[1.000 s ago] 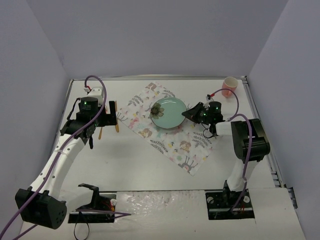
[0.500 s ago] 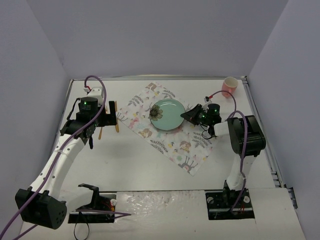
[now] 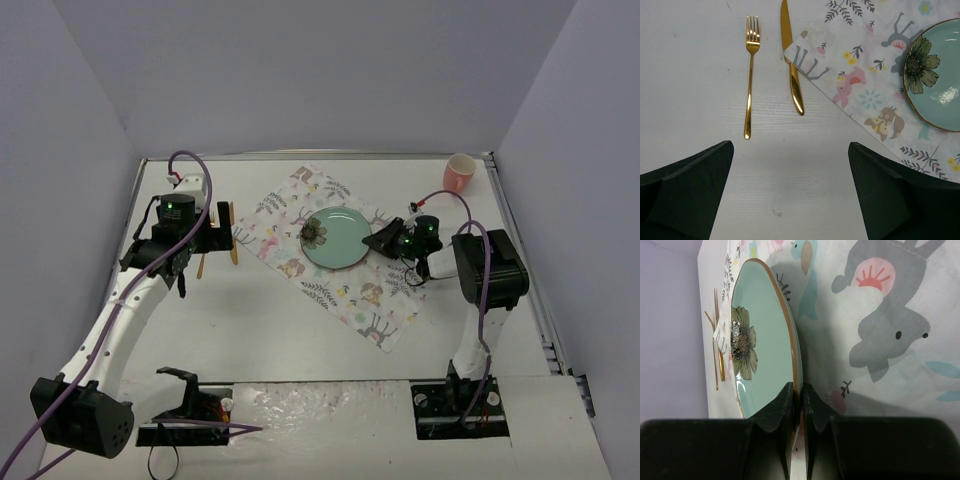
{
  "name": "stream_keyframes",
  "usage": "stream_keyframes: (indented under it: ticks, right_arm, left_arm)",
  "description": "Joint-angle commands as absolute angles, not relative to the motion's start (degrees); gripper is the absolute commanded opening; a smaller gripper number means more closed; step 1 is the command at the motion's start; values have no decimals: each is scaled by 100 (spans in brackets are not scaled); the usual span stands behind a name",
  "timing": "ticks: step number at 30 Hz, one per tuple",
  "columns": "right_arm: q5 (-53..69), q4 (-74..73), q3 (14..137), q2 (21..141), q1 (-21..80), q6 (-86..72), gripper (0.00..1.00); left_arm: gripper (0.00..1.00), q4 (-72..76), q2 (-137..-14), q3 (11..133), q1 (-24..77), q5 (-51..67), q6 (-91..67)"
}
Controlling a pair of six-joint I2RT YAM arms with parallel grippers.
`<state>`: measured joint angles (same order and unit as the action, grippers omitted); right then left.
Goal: Set the dinner table for one person
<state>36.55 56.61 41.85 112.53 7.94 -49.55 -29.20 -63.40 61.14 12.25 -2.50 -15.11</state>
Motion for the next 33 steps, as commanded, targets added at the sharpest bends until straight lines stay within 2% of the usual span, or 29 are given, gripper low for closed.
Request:
stream_keyframes:
  ticks: [1, 2, 5, 9, 14, 19, 23, 33]
  right_arm:
    - [3695, 6012, 4282, 11004, 738, -4647, 5]
    - [3649, 5904, 4288, 10975, 738, -4534, 10]
    - [3416, 5494, 4332, 10853, 738, -4275, 35]
    - [3112, 4747, 4463, 10540, 738, -3843, 60]
    - [2129, 2764, 4946, 9586, 756, -2867, 78]
    - [170, 1049, 5735, 8908, 754, -2090, 87]
    - [-764, 362, 6413, 8858, 699, -1755, 89]
    - [-1195, 47, 7508, 9741, -29, -1585, 86]
  left_arm:
    - [97, -2577, -6311, 6249, 1151, -209, -1529]
    - [97, -2583, -6311, 6249, 1151, -203, -1529]
    - [97, -2577, -6311, 6249, 1151, -202, -1529]
    - [97, -2575, -6311, 6255, 1145, -202, -1521]
    - [97, -2584, -6311, 6249, 1134, -185, -1529]
    - [97, -2585, -6311, 6258, 1134, -185, -1529]
    - [97, -2609, -6319, 6265, 1134, -193, -1537]
    - [97, -2628, -6293, 6234, 1134, -193, -1538]
